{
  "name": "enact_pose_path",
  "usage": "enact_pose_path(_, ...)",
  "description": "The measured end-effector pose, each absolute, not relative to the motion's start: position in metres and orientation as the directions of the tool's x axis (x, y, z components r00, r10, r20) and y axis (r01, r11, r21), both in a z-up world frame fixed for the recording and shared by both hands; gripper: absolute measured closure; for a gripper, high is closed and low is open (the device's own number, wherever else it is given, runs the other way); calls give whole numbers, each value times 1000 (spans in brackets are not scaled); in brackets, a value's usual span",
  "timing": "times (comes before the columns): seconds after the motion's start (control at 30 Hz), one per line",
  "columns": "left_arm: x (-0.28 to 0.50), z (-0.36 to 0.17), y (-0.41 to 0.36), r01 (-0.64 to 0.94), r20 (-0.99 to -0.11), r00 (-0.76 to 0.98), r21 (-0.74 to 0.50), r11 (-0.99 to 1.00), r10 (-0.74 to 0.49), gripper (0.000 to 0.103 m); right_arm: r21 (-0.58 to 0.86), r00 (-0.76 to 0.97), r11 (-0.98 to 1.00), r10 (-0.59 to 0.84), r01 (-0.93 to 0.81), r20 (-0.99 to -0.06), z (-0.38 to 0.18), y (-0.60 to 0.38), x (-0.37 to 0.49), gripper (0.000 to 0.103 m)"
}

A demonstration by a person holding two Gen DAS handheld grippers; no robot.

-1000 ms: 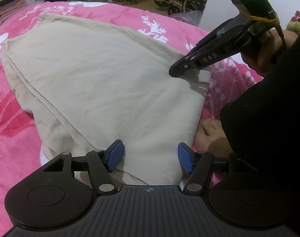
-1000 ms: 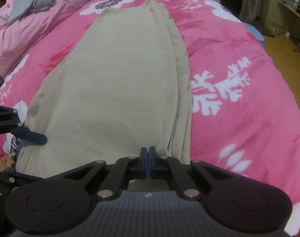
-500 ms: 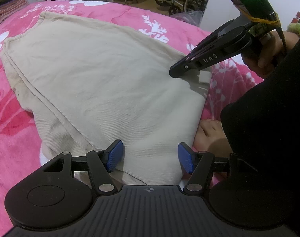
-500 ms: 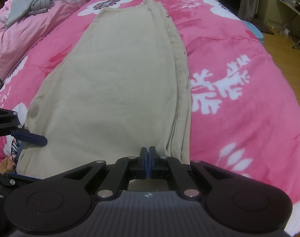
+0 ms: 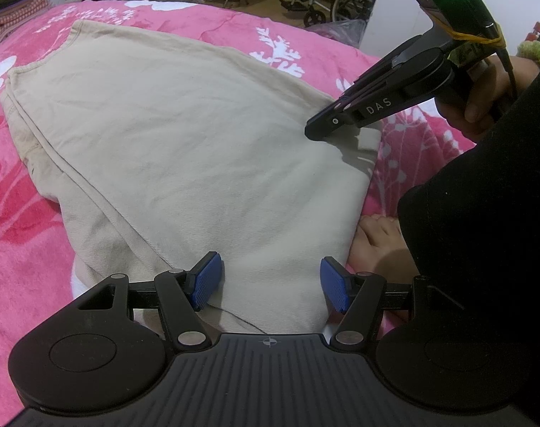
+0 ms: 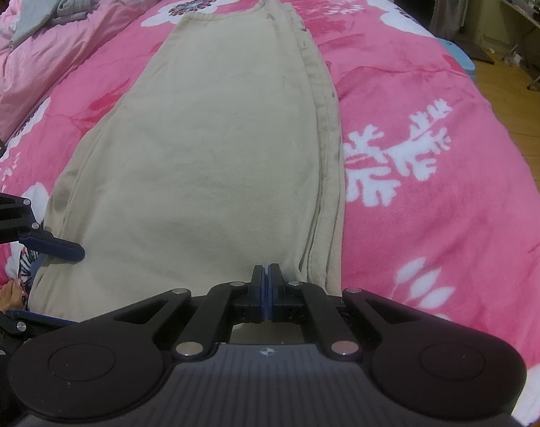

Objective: Fold clothes

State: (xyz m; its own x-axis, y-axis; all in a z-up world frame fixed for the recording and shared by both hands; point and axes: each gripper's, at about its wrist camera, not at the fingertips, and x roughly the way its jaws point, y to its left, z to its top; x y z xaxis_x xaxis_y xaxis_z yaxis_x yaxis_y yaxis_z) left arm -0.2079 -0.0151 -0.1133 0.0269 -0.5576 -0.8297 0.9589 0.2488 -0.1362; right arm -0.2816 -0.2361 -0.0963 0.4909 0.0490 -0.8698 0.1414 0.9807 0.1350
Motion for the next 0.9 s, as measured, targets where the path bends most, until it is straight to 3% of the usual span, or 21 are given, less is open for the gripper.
enact_pose_path(0.9,-208,-112,-16,958,-831,28,-136,252,-555,41,127,488,983,46,134,-872,-97,-235,-280,103)
